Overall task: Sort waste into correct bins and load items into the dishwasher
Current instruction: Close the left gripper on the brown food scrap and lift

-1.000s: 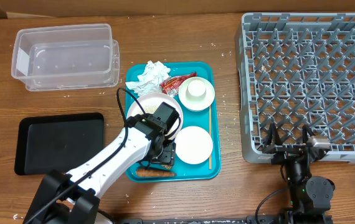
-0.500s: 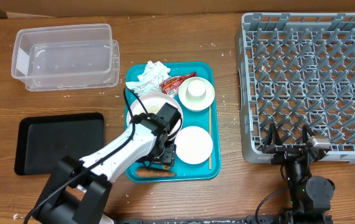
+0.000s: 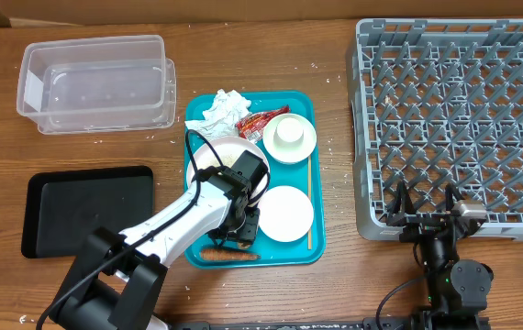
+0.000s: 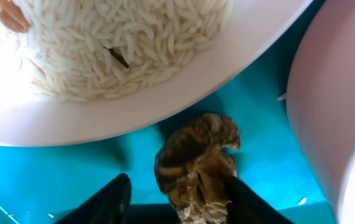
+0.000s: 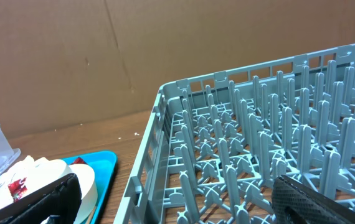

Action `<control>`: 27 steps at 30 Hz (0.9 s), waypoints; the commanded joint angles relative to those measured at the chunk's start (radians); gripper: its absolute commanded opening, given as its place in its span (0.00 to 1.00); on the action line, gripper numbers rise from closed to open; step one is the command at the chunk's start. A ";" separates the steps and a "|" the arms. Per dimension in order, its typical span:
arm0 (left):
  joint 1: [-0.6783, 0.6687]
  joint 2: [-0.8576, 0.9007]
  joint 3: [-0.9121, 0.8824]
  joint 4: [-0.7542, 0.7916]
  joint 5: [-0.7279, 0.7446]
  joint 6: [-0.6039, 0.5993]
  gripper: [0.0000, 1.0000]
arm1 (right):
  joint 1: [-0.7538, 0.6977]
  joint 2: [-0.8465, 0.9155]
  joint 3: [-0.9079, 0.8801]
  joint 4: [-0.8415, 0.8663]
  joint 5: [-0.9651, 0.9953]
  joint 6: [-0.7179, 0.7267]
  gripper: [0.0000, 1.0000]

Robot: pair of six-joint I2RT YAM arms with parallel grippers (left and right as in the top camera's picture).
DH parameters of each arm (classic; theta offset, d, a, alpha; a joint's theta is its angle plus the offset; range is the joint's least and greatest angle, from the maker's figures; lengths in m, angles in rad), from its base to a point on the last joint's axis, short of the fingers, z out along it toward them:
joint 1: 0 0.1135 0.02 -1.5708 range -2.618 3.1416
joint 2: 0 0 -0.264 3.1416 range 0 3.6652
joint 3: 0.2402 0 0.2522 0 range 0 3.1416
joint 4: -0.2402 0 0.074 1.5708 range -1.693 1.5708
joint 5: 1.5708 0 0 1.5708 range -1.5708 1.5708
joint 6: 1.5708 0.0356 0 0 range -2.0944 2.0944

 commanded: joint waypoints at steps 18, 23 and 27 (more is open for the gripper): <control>-0.006 0.011 0.010 -0.058 0.045 0.000 0.12 | -0.001 -0.011 -0.011 0.007 -0.002 -0.005 1.00; -0.006 0.011 0.040 -0.095 0.045 0.000 0.09 | -0.001 -0.011 -0.011 0.007 -0.002 -0.005 1.00; -0.005 0.010 0.081 -0.140 0.044 0.000 0.06 | -0.001 -0.011 -0.011 0.007 -0.001 -0.005 1.00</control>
